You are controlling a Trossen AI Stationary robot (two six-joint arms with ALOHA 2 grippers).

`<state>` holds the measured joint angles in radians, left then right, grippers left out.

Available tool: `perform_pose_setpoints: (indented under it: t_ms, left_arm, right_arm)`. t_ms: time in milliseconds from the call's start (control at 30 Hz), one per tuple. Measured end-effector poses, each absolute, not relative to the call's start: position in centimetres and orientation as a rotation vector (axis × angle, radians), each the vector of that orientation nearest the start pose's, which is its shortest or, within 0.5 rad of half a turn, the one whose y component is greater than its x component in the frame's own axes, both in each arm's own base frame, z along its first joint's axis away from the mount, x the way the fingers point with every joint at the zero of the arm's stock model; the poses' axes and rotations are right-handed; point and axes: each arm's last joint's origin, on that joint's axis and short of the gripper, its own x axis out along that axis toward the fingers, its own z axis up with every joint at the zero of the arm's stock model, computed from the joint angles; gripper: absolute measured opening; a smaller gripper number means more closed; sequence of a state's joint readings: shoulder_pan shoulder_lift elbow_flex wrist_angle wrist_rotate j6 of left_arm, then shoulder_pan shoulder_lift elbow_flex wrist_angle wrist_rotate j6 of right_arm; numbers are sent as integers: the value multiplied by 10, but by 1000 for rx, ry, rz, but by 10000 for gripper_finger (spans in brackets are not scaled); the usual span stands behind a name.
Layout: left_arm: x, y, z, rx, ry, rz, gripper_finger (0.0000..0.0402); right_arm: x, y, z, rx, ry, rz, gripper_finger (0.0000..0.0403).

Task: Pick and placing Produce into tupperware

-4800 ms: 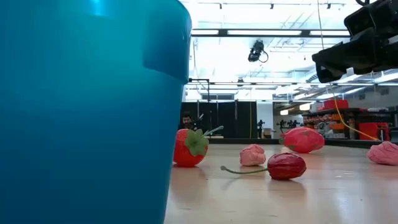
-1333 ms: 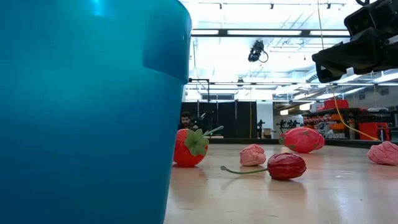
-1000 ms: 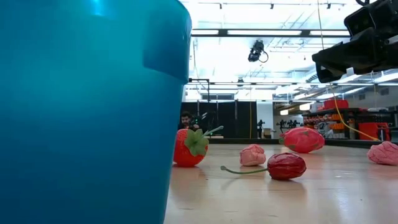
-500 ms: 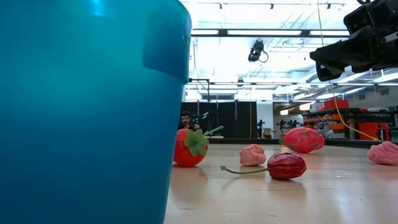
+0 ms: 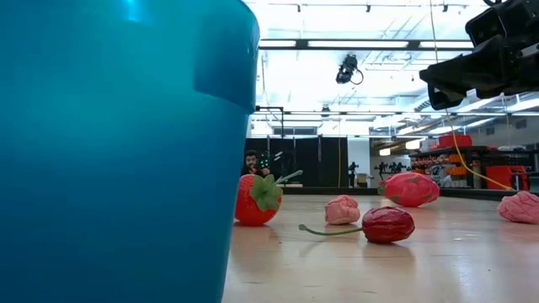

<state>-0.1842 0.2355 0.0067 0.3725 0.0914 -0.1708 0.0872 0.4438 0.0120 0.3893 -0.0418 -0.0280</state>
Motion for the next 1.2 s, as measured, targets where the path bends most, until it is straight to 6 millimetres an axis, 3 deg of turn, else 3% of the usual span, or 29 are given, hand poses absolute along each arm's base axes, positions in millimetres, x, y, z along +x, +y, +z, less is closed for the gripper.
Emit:
perform_pose_setpoints:
  t_ms: [533, 700, 833, 1067, 1133, 1200]
  left_arm:
    - [109, -23, 182, -176, -120, -287, 87]
    - [109, -23, 182, -176, -120, -287, 86]
    - [109, -23, 182, -118, -128, -283, 91]
    - [109, -23, 183, 181, -179, -257, 85]
    - [107, -22, 190, 233, -254, -235, 83]
    - [105, -20, 211, 202, -350, -187, 83]
  right_arm:
    - [125, 12, 165, -31, 34, 129, 77]
    - [126, 12, 177, -23, -51, 129, 77]
    - [128, 13, 201, 19, -77, 153, 77]
    - [124, 14, 281, 132, -57, 196, 77]
    - [119, 13, 303, 112, -50, 197, 77]
    - [115, 13, 321, 96, -50, 196, 77]
